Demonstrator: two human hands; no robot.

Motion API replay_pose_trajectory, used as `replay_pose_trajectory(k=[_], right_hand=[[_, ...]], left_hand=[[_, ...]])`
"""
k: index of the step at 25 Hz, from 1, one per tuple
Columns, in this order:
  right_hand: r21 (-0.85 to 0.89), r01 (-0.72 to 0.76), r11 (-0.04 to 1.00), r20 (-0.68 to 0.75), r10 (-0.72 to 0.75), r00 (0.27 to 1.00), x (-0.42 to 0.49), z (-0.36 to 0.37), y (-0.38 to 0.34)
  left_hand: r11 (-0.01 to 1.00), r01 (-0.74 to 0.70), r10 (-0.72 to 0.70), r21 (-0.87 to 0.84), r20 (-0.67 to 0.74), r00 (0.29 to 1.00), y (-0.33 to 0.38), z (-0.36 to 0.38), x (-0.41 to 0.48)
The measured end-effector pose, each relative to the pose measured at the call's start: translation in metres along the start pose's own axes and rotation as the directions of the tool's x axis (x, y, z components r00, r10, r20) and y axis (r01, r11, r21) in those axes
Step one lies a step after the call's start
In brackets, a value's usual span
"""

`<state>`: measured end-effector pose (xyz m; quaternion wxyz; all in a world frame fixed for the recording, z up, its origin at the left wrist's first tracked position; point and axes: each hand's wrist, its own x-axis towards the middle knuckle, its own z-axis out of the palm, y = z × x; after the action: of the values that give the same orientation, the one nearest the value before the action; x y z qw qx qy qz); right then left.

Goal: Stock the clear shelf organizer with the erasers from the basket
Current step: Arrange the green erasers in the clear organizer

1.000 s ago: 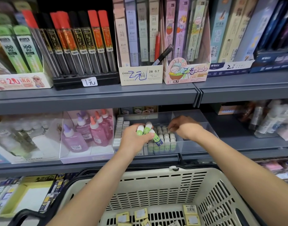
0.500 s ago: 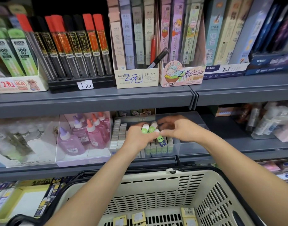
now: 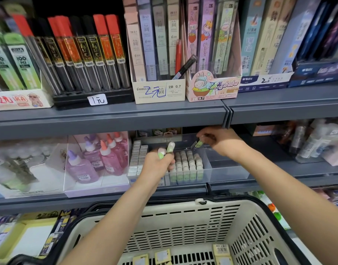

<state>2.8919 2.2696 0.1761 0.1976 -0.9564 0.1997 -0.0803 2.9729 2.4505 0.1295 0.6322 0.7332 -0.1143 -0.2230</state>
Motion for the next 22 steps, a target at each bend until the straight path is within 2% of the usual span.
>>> replay_pose_trajectory(k=[6,9,12,15,20,22], right_hand=[[-0.151,0.058,0.987,0.087,-0.045,0.995,0.007,0.010,-0.004],[-0.175,0.038,0.984,0.131,-0.015,0.991,0.008,0.021,-0.005],[-0.214,-0.009,0.977,0.120,0.035,0.992,0.008,0.030,-0.004],[-0.275,0.007,0.961,0.101,0.021,0.995,0.007,0.034,-0.003],[-0.294,0.041,0.955,0.141,0.001,0.990,0.004,0.033,-0.006],[-0.220,0.089,0.971,0.081,-0.073,0.994,-0.002,0.027,-0.009]], left_hand=[[0.995,-0.086,0.085,-0.042,-0.010,0.996,-0.003,-0.002,-0.003],[0.988,-0.129,0.128,-0.086,-0.022,0.992,0.000,-0.003,-0.008],[0.987,-0.121,0.120,-0.107,-0.020,0.993,0.003,-0.005,-0.010],[0.988,-0.109,0.108,-0.105,-0.018,0.994,0.003,-0.006,-0.010],[0.992,-0.083,0.086,-0.096,0.024,0.996,0.000,-0.002,-0.013],[0.993,-0.084,0.088,-0.078,0.050,0.995,0.000,0.001,-0.014]])
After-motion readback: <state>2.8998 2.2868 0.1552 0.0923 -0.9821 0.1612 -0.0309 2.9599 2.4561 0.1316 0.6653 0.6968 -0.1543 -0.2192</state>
